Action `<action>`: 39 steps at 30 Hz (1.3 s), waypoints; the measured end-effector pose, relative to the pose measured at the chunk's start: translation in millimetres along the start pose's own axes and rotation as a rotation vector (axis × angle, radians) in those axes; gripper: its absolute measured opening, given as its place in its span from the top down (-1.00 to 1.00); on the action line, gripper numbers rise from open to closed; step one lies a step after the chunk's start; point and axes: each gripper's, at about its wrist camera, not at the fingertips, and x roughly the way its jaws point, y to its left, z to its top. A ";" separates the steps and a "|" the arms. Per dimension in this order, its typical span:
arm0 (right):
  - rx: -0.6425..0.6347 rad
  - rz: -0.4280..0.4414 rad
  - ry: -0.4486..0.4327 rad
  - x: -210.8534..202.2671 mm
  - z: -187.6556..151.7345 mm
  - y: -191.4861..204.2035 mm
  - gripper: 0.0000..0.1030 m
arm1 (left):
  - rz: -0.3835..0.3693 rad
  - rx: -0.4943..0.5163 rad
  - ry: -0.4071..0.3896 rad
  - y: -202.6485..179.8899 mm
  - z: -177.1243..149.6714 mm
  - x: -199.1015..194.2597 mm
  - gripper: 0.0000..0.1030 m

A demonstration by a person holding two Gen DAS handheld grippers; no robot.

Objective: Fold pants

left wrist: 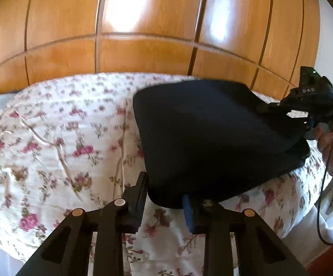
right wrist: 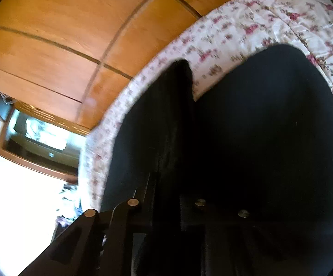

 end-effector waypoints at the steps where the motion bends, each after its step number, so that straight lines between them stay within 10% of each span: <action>1: -0.021 0.014 -0.021 -7.3 0.9 5.6 0.72 | 0.015 0.025 -0.017 -5.4 1.4 -3.6 0.52; 10: -0.161 -0.030 -0.178 -79.9 18.1 33.5 0.73 | 0.132 0.306 -0.140 -76.6 15.4 -31.6 0.60; 18: -0.100 -0.194 -0.189 -96.1 24.1 -24.5 0.73 | 0.048 0.494 -0.005 -123.7 -4.5 -1.3 0.60; 22: -0.077 -0.270 -0.148 -72.7 16.5 -59.8 0.73 | -0.052 0.415 0.136 -115.3 -14.8 25.8 0.60; 32: -0.037 -0.271 -0.220 -91.1 15.2 -59.9 0.61 | -0.438 0.200 0.013 -81.9 25.2 -24.1 0.48; 39: -0.205 -0.369 -0.341 -114.9 20.1 -5.6 0.55 | -0.200 0.134 -0.035 -85.6 86.9 0.0 0.35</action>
